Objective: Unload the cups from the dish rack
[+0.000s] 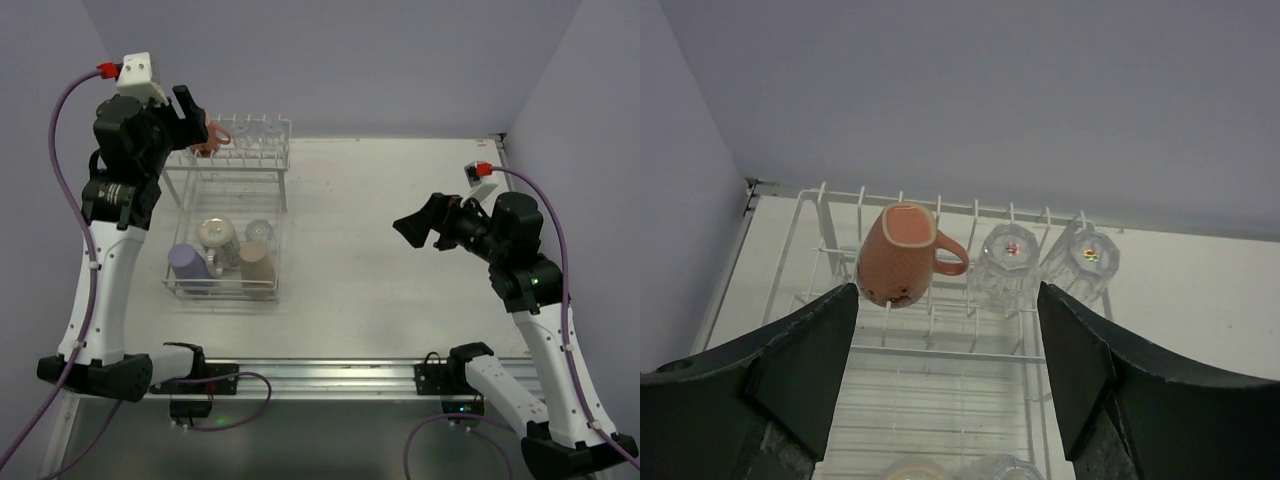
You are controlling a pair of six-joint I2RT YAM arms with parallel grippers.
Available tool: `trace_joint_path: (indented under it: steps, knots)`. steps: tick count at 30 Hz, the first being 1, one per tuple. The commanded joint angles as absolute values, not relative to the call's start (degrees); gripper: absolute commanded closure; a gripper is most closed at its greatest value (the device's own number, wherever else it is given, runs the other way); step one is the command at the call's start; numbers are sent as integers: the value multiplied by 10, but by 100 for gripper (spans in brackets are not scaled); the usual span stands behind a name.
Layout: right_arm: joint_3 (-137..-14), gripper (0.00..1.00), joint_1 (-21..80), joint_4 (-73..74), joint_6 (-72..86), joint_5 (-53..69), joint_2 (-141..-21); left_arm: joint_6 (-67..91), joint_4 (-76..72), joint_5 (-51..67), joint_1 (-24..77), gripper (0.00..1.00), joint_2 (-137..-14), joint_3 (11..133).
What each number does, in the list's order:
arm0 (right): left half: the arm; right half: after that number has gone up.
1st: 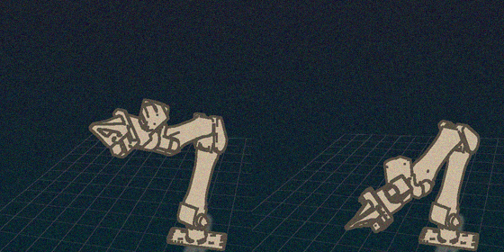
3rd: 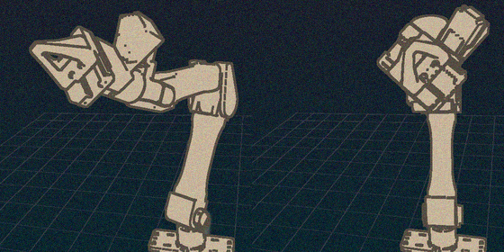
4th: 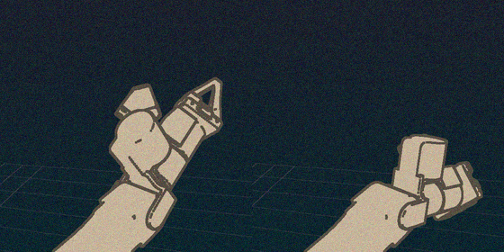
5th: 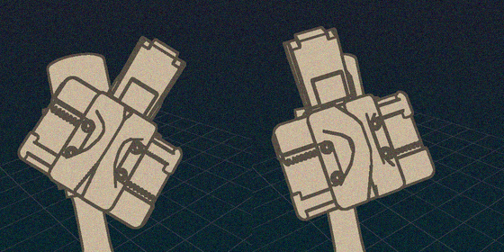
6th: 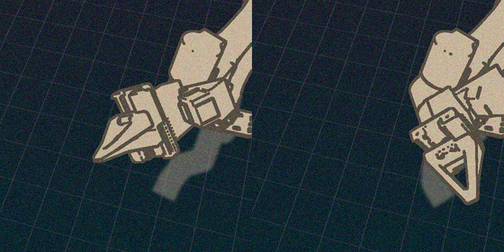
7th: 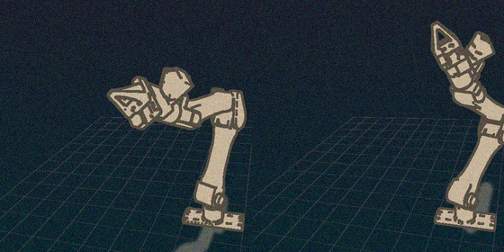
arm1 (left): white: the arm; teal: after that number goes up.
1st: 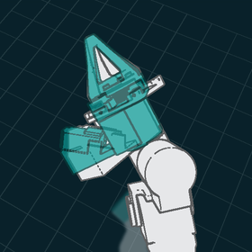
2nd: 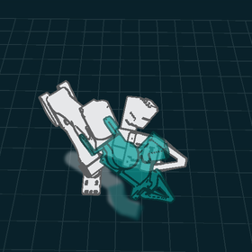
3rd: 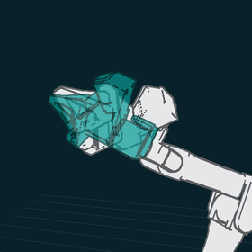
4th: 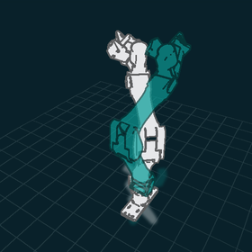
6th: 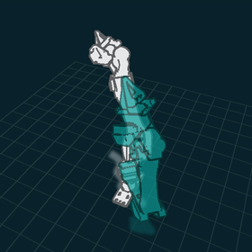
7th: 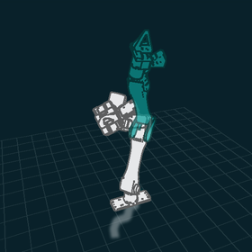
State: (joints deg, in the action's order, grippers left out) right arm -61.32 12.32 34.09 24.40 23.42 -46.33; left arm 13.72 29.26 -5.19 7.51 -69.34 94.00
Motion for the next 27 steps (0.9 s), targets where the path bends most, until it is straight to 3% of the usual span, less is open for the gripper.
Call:
trace_joint_path:
  steps: [1, 12, 27]
  knots:
    - [-653, 1, 125, 361, 238, 218, -475, 94, 342, -99, 72, 24, -742, 986]
    - [-645, 1, 125, 343, 242, 216, -474, 72, 327, -157, 72, 35, -854, 1027]
    - [-613, 1, 126, 318, 240, 234, -481, 67, 248, -215, 111, 35, -909, 973]
